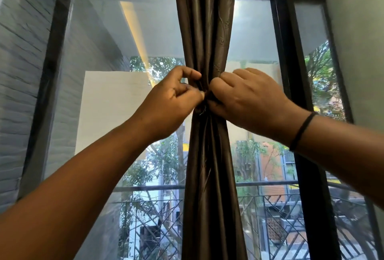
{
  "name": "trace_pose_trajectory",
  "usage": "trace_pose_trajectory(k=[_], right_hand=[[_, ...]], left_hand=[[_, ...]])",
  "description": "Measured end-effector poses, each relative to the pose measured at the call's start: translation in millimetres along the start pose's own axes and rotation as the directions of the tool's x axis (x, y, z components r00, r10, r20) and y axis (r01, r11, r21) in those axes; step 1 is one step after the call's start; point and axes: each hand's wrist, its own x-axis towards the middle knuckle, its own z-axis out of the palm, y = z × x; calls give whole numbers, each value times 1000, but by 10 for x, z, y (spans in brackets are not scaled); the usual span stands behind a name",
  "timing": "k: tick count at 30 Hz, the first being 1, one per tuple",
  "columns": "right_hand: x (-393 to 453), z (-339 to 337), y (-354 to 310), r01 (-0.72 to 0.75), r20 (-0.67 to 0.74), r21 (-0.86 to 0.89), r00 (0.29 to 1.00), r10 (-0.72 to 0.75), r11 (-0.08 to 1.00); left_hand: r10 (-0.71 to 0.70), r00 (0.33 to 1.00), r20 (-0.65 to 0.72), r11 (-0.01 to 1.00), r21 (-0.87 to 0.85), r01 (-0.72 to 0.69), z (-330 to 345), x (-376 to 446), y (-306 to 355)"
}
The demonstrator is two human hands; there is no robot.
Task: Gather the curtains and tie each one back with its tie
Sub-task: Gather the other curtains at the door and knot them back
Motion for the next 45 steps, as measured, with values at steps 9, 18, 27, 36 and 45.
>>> trace_pose_trajectory(k=[9, 18, 27, 36, 45], right_hand=[[-74, 176, -345, -304, -211, 93, 925, 317, 948], [-63, 265, -344, -205, -244, 148, 940, 237, 967], [-170, 206, -272, -206, -174, 343, 945, 278, 917], [-238, 205, -450, -340, -174, 450, 874, 454, 826], [-206, 13, -492, -494, -41, 700, 693, 719, 516]], left_hand=[[-157, 983, 92, 981, 133, 144, -56, 68, 295], [-296, 926, 233, 800, 591, 107, -188, 330, 513], [-276, 943, 187, 860, 486, 155, -231, 327, 431], [34, 993, -116, 859, 511, 30, -10, 198, 270], [123, 916, 382, 680, 640, -358, -340, 331, 608]])
